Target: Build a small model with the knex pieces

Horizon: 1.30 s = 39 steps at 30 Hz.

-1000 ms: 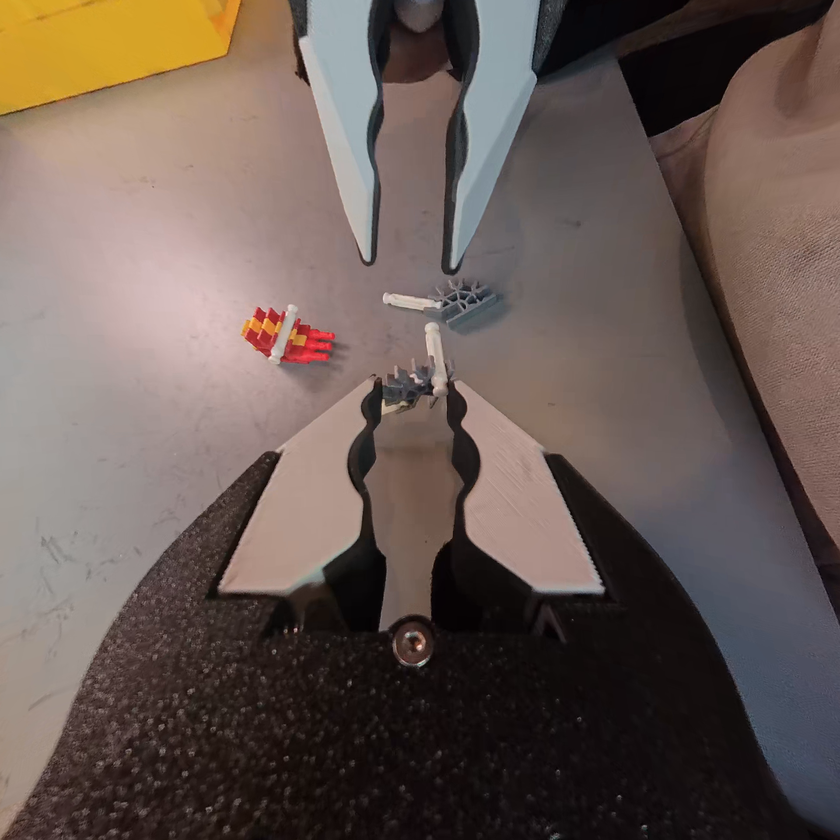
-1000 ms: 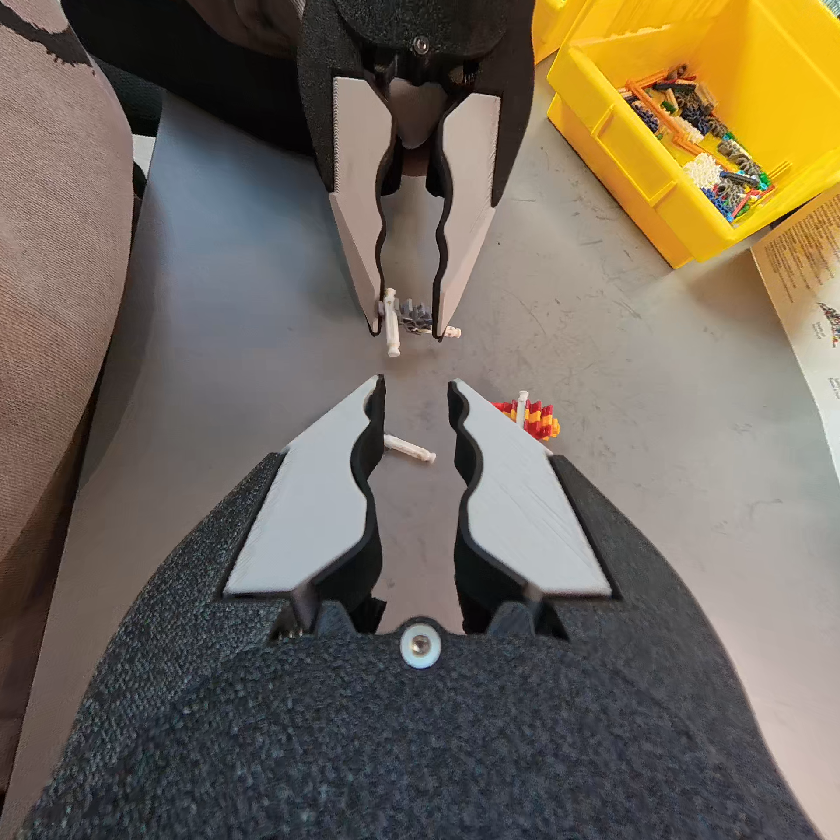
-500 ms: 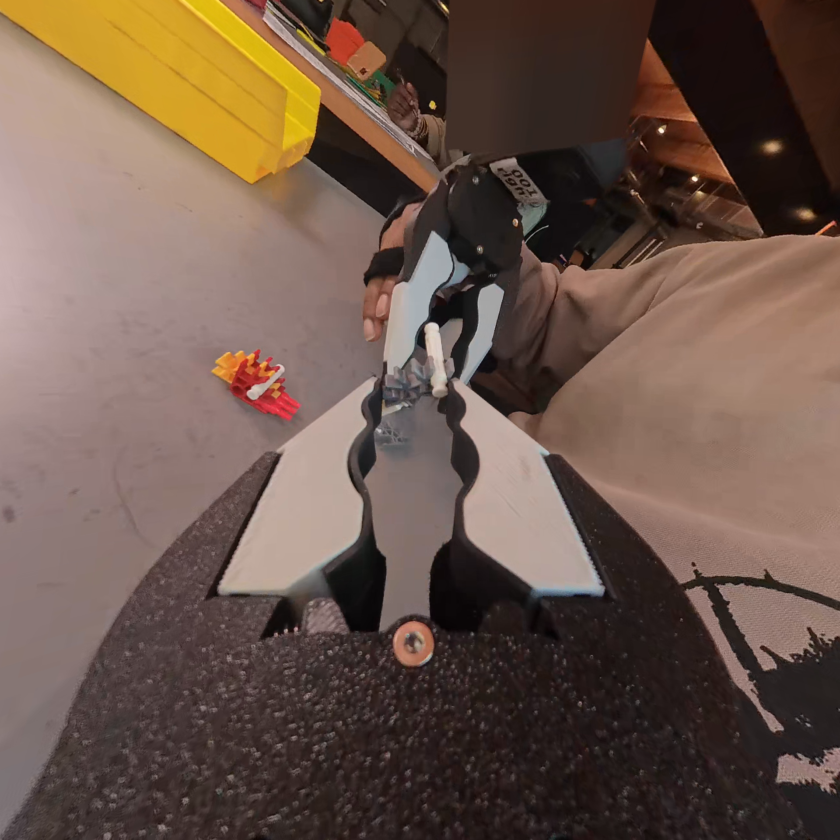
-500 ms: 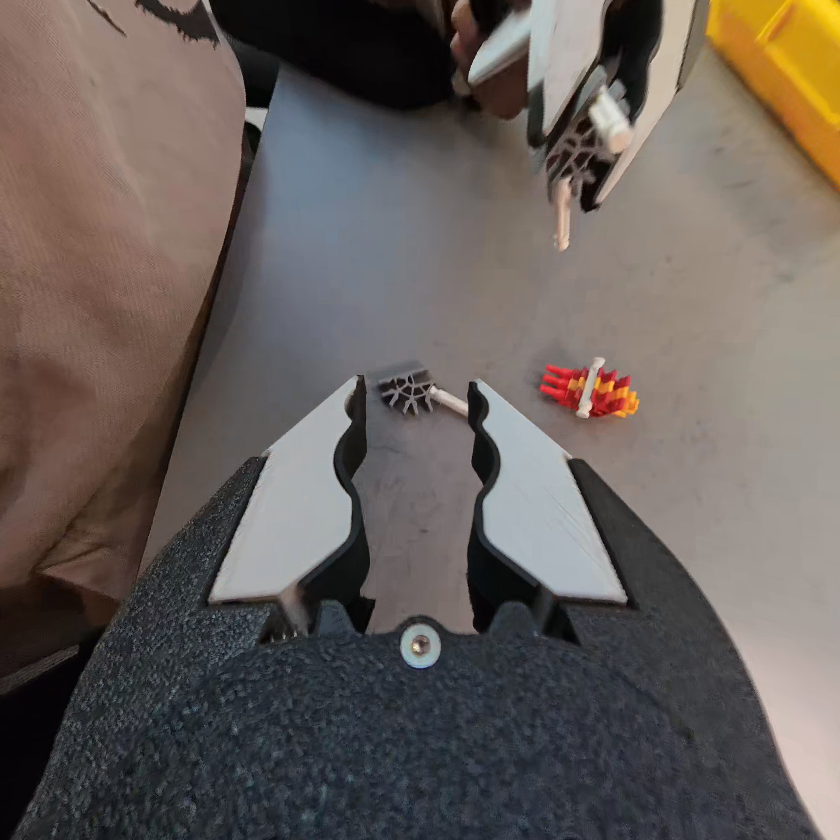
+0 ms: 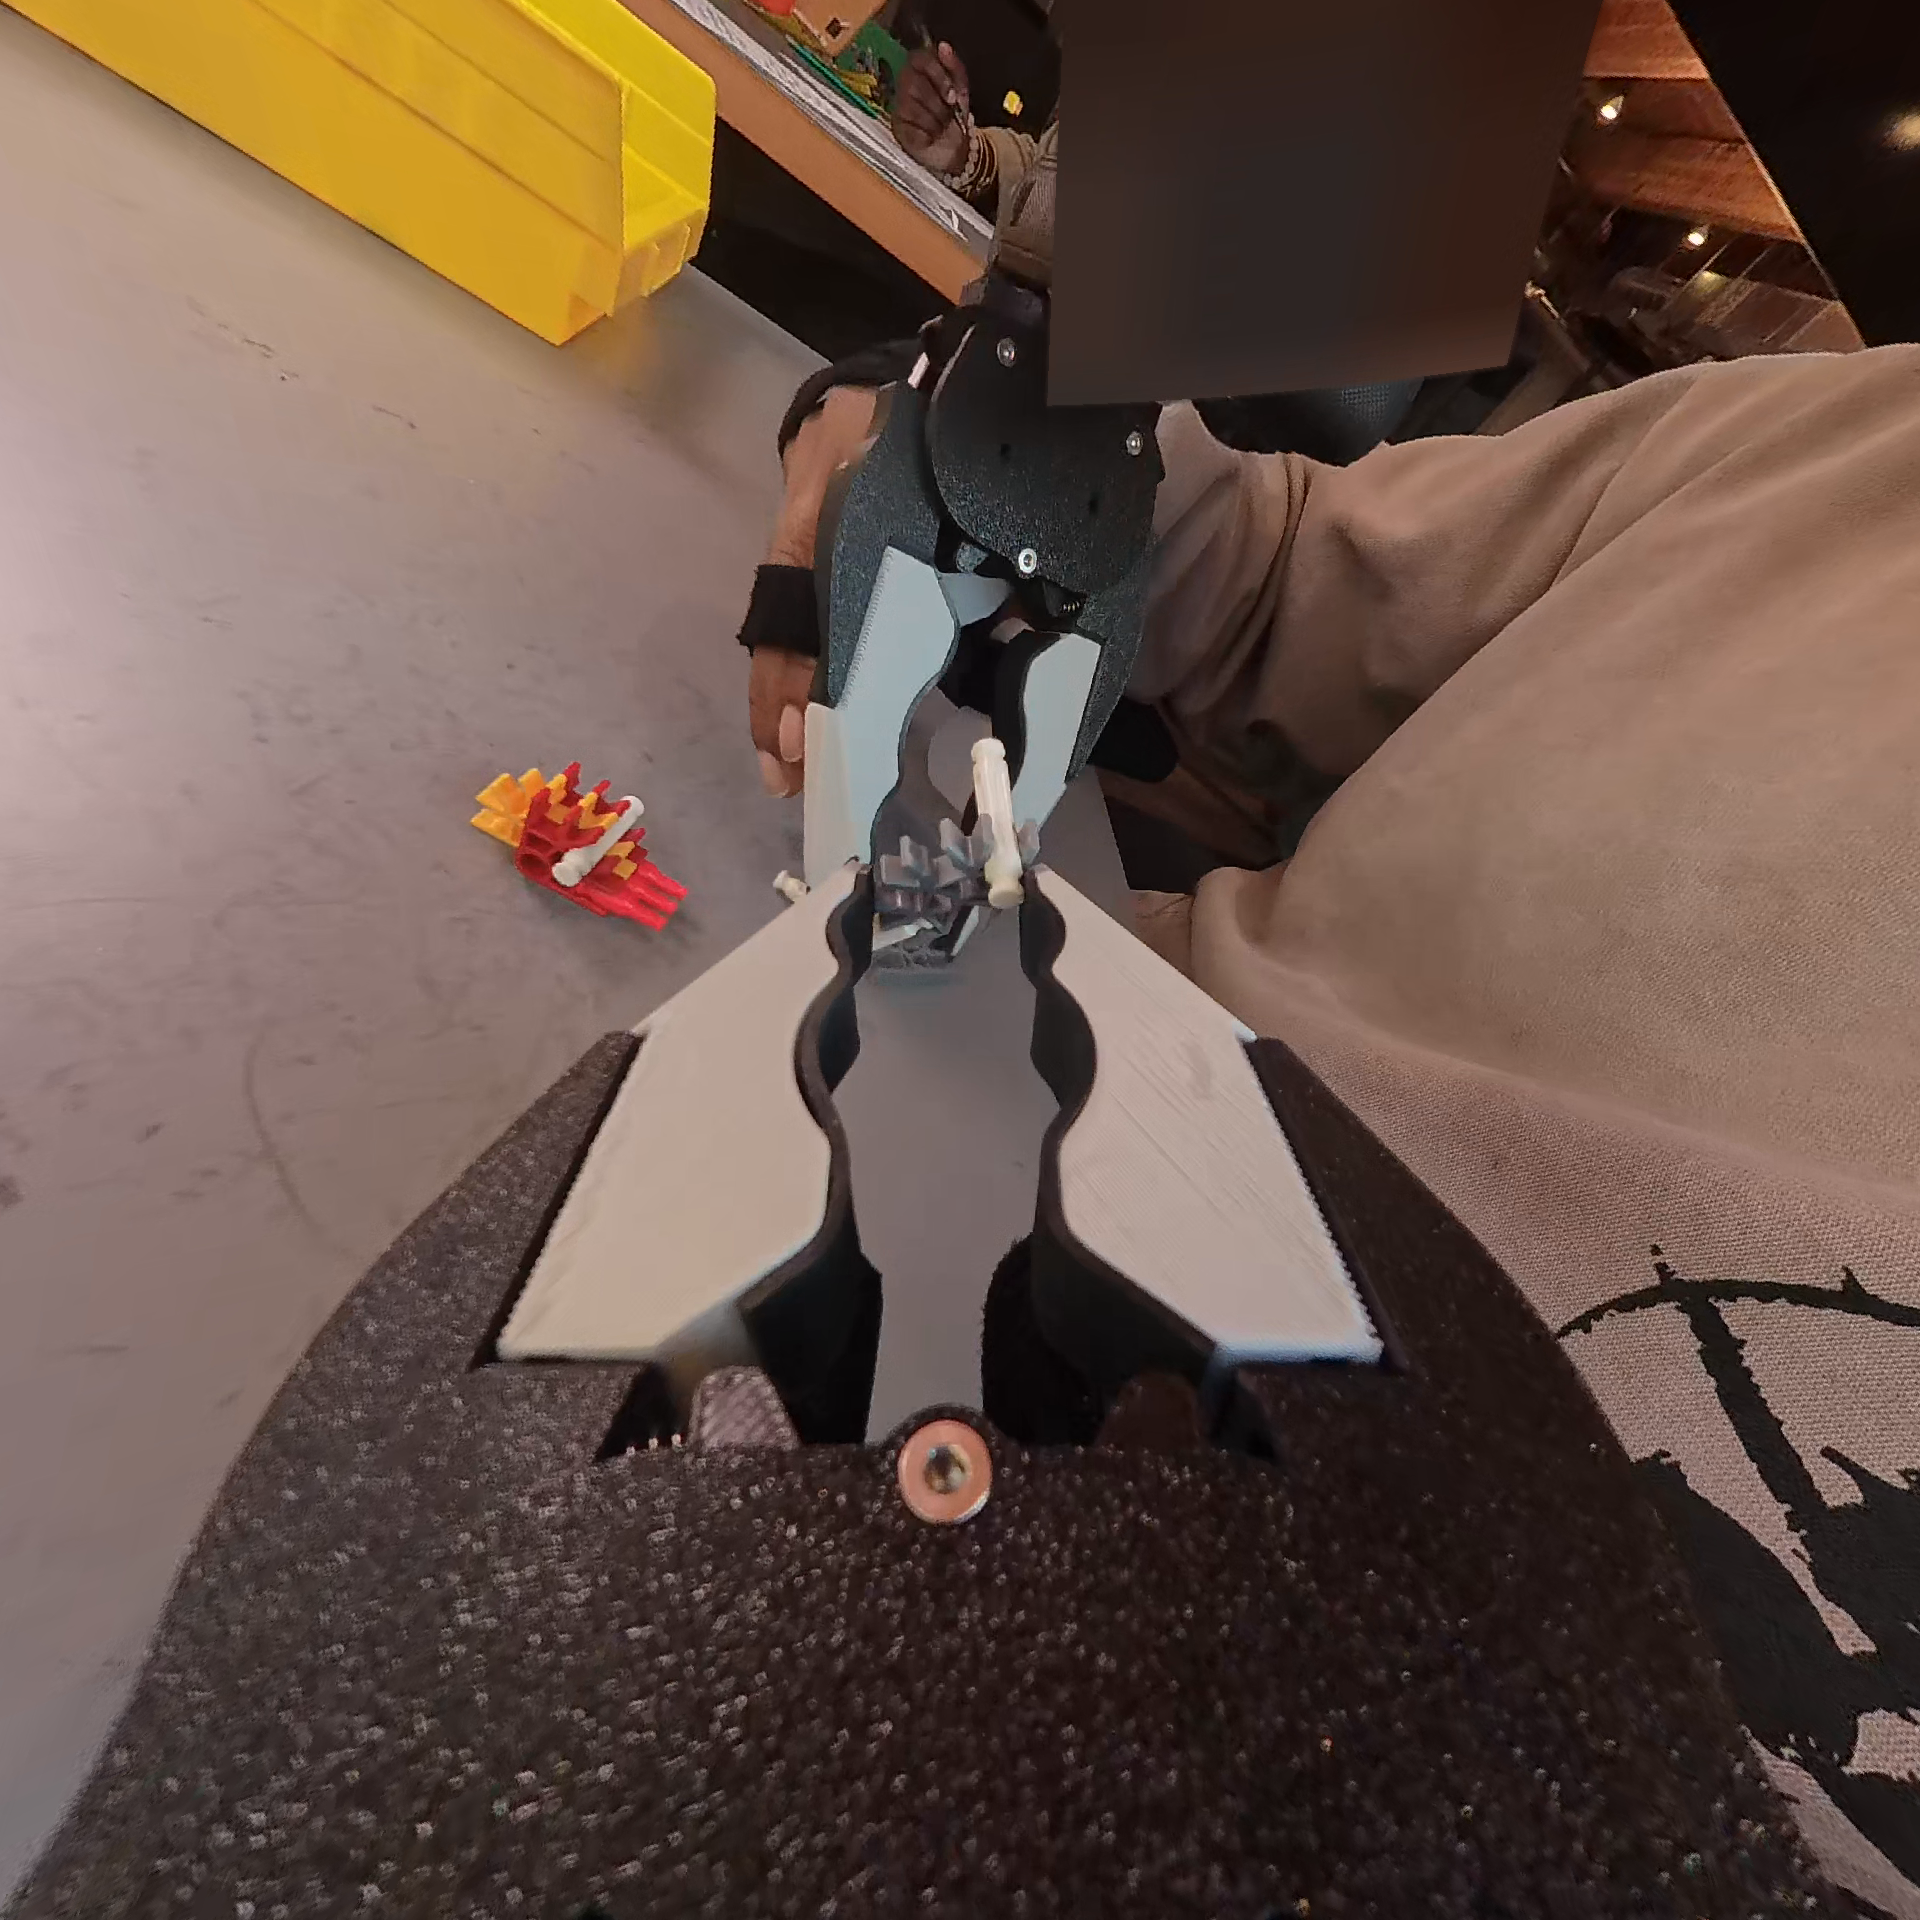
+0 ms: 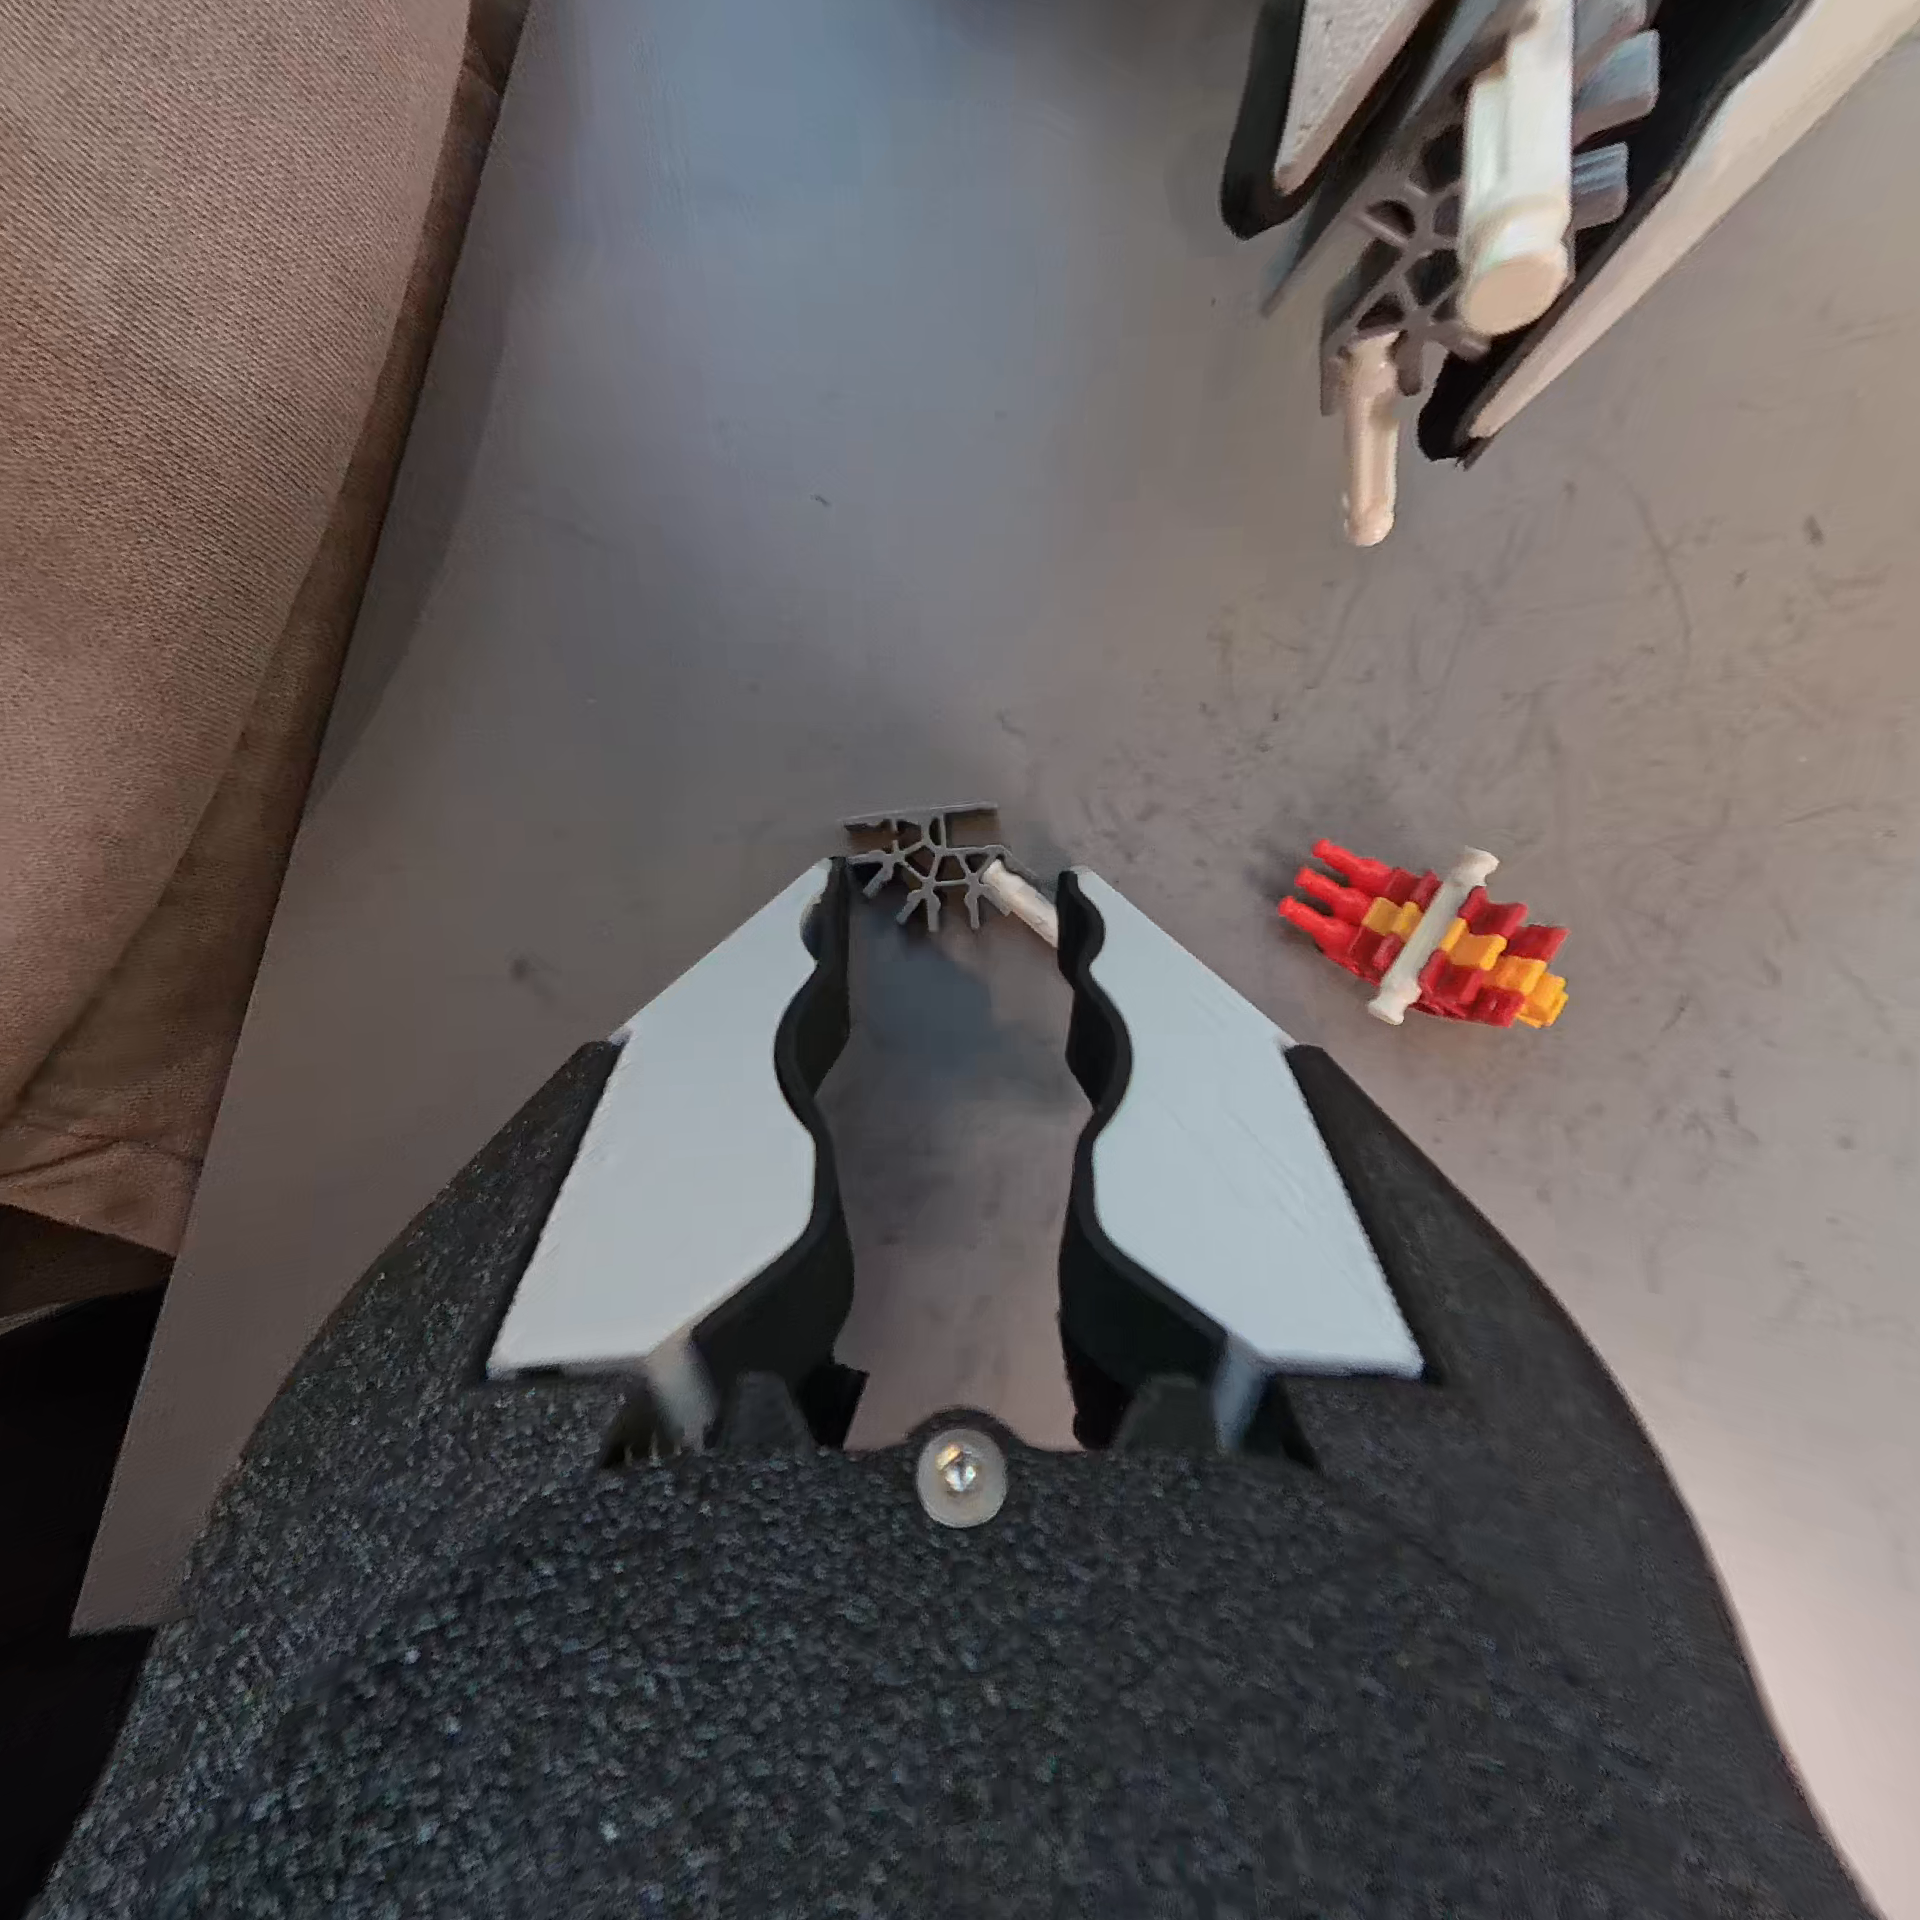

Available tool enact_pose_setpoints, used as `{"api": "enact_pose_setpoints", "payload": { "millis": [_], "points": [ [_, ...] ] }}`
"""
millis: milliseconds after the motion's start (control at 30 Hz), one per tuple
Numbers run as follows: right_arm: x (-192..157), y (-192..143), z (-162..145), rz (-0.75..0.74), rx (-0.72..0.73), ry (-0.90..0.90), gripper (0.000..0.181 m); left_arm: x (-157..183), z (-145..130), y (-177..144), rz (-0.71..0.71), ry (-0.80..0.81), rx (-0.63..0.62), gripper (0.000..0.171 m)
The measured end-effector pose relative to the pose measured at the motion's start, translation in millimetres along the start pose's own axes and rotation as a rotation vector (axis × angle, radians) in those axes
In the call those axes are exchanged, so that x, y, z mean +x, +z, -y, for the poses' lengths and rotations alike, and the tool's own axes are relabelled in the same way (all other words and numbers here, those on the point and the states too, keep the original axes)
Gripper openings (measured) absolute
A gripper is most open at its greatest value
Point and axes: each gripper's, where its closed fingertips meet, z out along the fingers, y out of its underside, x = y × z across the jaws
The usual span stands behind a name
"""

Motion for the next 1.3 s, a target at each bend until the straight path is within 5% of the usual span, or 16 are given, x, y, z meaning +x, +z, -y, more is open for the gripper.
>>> {"api": "enact_pose_setpoints", "payload": {
  "millis": [300, 433, 567, 800, 1067, 1300],
  "points": [
    [0.1, -10.0, 7.1, -0.055, 0.143, 0.071, 0.032, 0.6, -2.5, 1.8, -0.003, 0.005, -0.019, 0.028],
    [-8.3, -21.1, 15.1, 0.058, 0.261, 0.215, 0.032, 2.5, -8.2, 6.1, 0.014, 0.058, -0.059, 0.027],
    [-17.8, -9.8, -2.9, 0.123, 0.146, 0.222, 0.033, 1.0, -21.5, 14.2, 0.072, 0.164, -0.151, 0.028],
    [14.9, -21.4, 0.3, -0.147, 0.104, 0.112, 0.033, 0.0, -35.7, 20.5, 0.114, 0.27, -0.239, 0.028],
    [5.6, -32.8, -11.8, -0.228, 0.12, 0.157, 0.033, -6.2, -40.7, 21.5, 0.19, 0.386, -0.285, 0.028],
    [14.8, -16.5, -9.9, -0.426, 0.156, 0.566, 0.046, -20.8, -40.5, 20.6, 0.327, 0.52, -0.328, 0.028]
  ]
}}
